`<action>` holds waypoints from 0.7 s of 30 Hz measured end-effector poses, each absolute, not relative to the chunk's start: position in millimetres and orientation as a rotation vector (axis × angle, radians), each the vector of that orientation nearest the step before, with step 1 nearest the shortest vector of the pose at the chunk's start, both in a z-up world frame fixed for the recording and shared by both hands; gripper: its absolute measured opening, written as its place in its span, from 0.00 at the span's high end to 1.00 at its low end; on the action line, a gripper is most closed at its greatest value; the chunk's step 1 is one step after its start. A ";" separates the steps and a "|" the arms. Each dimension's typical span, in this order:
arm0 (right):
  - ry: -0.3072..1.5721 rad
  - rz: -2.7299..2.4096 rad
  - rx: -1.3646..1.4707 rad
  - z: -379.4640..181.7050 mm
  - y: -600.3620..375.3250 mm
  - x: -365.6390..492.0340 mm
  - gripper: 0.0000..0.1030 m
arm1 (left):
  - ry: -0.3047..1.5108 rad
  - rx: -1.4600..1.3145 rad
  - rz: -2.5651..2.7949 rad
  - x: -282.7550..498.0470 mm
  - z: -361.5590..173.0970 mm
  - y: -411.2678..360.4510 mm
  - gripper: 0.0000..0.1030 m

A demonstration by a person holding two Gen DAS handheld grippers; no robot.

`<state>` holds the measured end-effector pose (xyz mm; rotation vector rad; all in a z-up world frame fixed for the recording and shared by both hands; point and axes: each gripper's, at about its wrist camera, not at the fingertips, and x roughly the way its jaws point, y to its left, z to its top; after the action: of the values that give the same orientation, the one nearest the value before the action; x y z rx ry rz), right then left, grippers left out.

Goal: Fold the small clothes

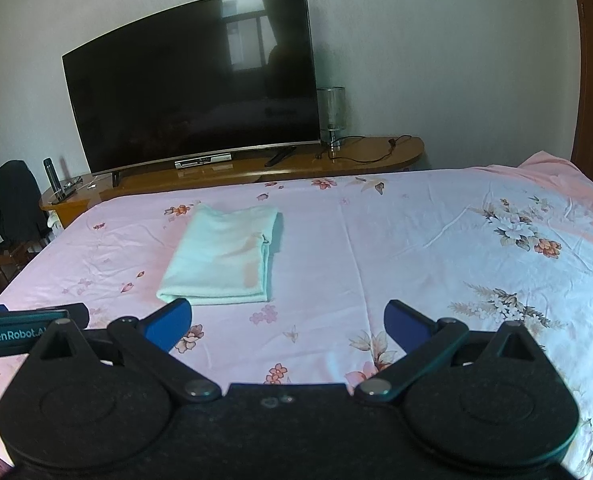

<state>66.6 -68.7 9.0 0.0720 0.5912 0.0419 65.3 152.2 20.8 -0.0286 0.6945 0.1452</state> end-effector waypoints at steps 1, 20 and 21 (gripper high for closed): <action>0.591 0.043 0.071 9.0 -68.8 66.6 0.01 | 0.693 -0.028 0.146 65.8 21.0 151.7 0.00; 0.606 0.027 0.075 6.8 -70.0 74.8 0.01 | 0.691 -0.028 0.144 69.1 19.2 150.7 0.00; 0.607 0.026 0.075 6.7 -70.3 75.5 0.01 | 0.691 -0.029 0.138 70.0 18.6 151.1 0.00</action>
<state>75.5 -70.3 6.7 0.0752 0.6068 0.0264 70.0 151.1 18.6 -0.0290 0.6911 0.1380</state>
